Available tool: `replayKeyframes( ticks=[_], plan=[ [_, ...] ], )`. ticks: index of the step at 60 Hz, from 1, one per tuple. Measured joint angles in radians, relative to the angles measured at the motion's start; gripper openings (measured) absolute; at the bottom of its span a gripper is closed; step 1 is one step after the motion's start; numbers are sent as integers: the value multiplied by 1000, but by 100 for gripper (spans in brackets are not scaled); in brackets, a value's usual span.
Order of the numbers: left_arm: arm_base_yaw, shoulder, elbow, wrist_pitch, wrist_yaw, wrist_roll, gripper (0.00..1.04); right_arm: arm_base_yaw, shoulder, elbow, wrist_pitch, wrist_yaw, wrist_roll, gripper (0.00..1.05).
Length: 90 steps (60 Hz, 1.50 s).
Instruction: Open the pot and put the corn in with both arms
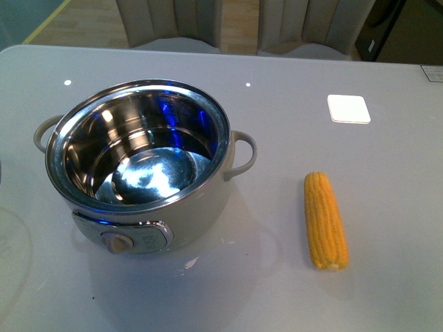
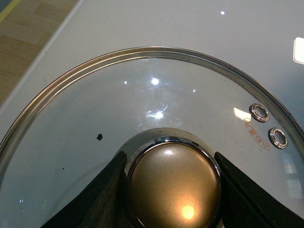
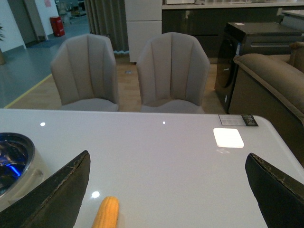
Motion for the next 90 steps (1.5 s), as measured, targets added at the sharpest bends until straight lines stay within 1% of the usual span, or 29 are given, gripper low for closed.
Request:
replayKeyframes(
  ticks=[23, 49, 54, 56, 59, 61, 67, 68, 70, 78, 90],
  plan=[
    [-3, 234, 155, 96, -16, -9, 51, 0, 0, 0, 0, 0, 0, 96],
    [-2, 402, 235, 154, -23, -8, 51, 0, 0, 0, 0, 0, 0, 96],
    [-1, 411, 241, 161, -22, -9, 56, 0, 0, 0, 0, 0, 0, 96],
    [-1, 413, 243, 163, -23, -9, 60, 0, 0, 0, 0, 0, 0, 96],
    [-1, 414, 246, 163, -22, -9, 69, 0, 0, 0, 0, 0, 0, 96],
    [-1, 414, 246, 163, -23, -8, 73, 0, 0, 0, 0, 0, 0, 96],
    [0, 414, 247, 164, -25, -9, 89, 0, 0, 0, 0, 0, 0, 96],
    [0, 414, 247, 164, -27, -9, 94, 0, 0, 0, 0, 0, 0, 96],
    [0, 414, 247, 167, -29, -9, 99, 0, 0, 0, 0, 0, 0, 96],
    [4, 375, 233, 170, -27, -19, 98, 0, 0, 0, 0, 0, 0, 96],
    [29, 209, 179, 163, -1, -42, 98, 0, 0, 0, 0, 0, 0, 96]
  ],
)
